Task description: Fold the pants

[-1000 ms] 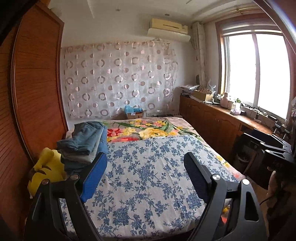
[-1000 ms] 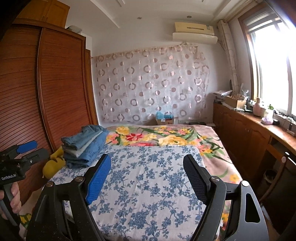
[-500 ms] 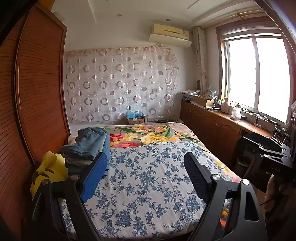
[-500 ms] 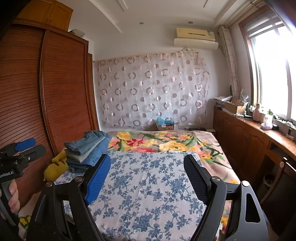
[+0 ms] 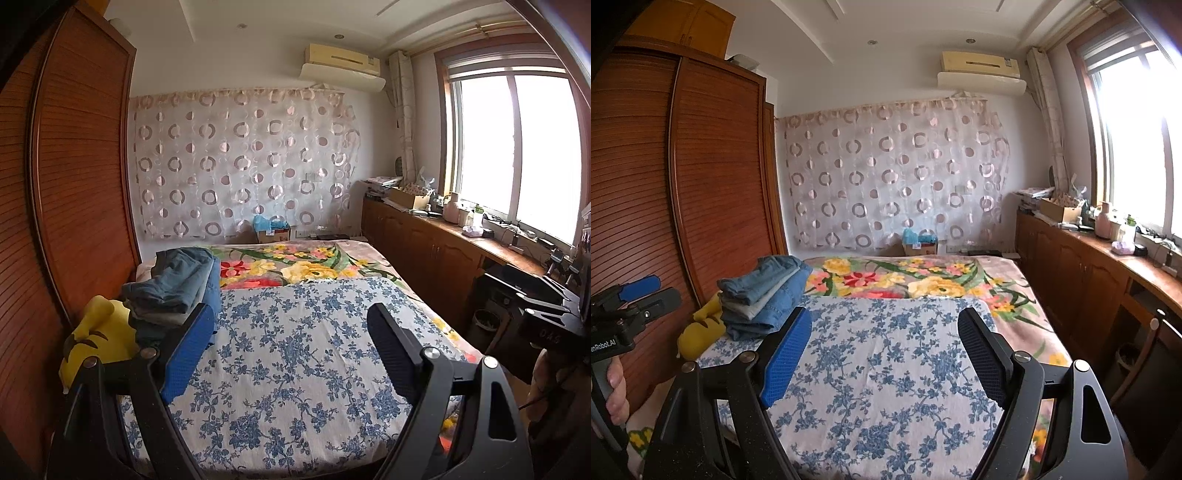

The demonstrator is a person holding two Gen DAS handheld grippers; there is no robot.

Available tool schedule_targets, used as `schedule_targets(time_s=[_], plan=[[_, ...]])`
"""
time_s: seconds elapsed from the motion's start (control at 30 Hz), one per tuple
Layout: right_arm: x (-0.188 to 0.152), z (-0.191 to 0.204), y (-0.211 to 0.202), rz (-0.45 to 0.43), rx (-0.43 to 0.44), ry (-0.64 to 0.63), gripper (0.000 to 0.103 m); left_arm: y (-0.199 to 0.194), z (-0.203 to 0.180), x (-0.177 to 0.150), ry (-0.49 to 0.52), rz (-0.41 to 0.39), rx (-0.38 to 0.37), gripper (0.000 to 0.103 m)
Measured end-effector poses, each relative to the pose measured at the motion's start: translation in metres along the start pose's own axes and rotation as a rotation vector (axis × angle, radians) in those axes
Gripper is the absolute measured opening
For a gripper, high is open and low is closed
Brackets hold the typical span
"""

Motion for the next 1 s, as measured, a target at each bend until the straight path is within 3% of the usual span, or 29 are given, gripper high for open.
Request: schedule_targets(time_s=[1.0], plan=[[-0.0009,-0.0012,-0.0001,0.008,0.004,0.0,0.083,0.0029,0.0006,-0.0045,-0.001,0.006,0.002,0.085]])
Point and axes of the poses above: each gripper's, at about its wrist camera, not at the fingertips, and y roughly the way its jaws point, z to its left, x to its top, the point moved 10 cm from there along y, roughly the way its jaws point, and after that the axes turned 2 degrees about z, right-handed, at the moved point
